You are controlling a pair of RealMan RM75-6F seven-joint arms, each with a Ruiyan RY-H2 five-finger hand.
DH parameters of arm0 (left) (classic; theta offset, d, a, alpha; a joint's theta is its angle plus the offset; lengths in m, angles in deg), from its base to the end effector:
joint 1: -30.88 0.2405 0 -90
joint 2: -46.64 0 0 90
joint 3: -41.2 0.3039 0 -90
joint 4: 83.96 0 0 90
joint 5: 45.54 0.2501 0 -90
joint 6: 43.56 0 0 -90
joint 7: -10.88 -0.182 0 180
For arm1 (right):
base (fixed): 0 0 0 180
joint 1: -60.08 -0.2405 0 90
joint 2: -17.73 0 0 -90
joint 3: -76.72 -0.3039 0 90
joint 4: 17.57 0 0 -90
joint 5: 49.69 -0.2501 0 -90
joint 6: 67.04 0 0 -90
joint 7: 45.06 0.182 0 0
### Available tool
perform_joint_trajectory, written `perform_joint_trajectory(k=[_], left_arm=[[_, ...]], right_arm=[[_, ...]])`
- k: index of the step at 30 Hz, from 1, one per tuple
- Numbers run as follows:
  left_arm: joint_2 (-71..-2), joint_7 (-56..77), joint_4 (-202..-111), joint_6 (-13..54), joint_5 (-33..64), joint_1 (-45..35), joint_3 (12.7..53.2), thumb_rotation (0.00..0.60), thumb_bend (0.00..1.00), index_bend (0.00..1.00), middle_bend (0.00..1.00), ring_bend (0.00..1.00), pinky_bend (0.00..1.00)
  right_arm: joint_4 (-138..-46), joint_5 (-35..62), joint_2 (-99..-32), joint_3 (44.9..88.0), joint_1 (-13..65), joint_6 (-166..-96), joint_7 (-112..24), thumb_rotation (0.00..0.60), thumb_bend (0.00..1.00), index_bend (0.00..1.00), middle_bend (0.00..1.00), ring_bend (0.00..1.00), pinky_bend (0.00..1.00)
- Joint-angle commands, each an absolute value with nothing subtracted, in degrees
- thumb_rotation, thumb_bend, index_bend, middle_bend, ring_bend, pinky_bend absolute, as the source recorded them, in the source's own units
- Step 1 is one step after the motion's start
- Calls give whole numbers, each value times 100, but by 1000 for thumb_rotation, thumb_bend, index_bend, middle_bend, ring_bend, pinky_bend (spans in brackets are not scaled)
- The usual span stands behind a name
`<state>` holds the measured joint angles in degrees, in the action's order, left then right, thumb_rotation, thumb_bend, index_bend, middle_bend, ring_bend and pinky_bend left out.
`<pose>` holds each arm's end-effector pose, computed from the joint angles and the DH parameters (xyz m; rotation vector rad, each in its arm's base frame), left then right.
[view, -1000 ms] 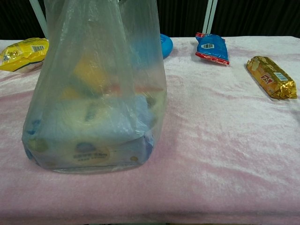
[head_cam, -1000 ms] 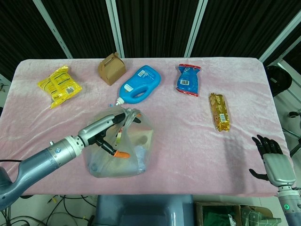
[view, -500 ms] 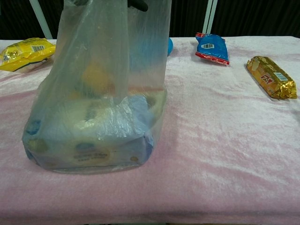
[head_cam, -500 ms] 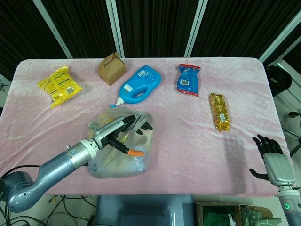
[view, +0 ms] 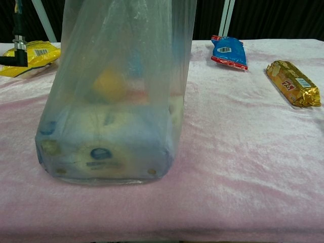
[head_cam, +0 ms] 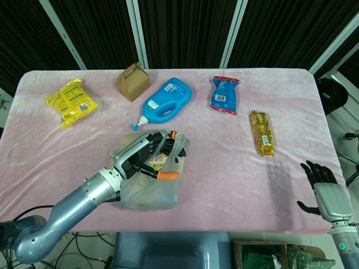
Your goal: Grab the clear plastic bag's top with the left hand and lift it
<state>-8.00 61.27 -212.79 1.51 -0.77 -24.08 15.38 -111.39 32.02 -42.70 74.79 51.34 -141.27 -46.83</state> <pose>0.0358 0.3585 0.0938 1.2732 2.2789 1.5208 -0.3816 -0.2442 0.1369 1.4877 -0.9894 0.7414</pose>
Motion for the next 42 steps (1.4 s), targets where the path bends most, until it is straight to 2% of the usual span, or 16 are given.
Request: perform_joint_trajectory(k=[1,11,19,24,28,31,38,42], left_arm=[[-799,6284,-21364,190,-249,-2334,1337,600,104,317,443,362,401],[-852,6545,-21402,280,-397,-2107,912,600,101,415,578,485,464],[-980,7190,-21376,247,-387,-1837,385,600,34,523,712,609,559],[-1014,7278,-21325,250,-423,-1761,221,600,34,633,870,766,741],[-1073,7305,-21313,231,-638,-1787,147,600,37,728,980,891,848],[-1112,7265,-21284,257,-816,-1829,111,600,66,796,1000,956,905],[-1157,7152,-21280,283,-1144,-1902,-24,600,289,883,1000,1000,967],[-1151,7090,-21323,275,-1239,-1905,-103,600,307,888,1000,1000,969]], right_arm=[[-11141,3200,-4270,7479,5134,-14127,-4685,600,144,0,0,0,30],[-11145,3193,-4256,7478,5132,-14115,-4666,600,143,0,0,0,31],[-11150,3183,-4246,7483,5127,-14092,-4658,600,145,0,0,0,31],[-11156,3173,-4248,7485,5125,-14082,-4670,600,145,0,0,0,30],[-11163,3165,-4247,7486,5125,-14077,-4679,600,146,0,0,0,31],[-11165,3157,-4244,7485,5124,-14072,-4678,600,148,0,0,0,31],[-11173,3129,-4236,7477,5115,-14044,-4667,600,150,0,0,0,31],[-11177,3122,-4232,7479,5114,-14036,-4664,600,152,0,0,0,31]])
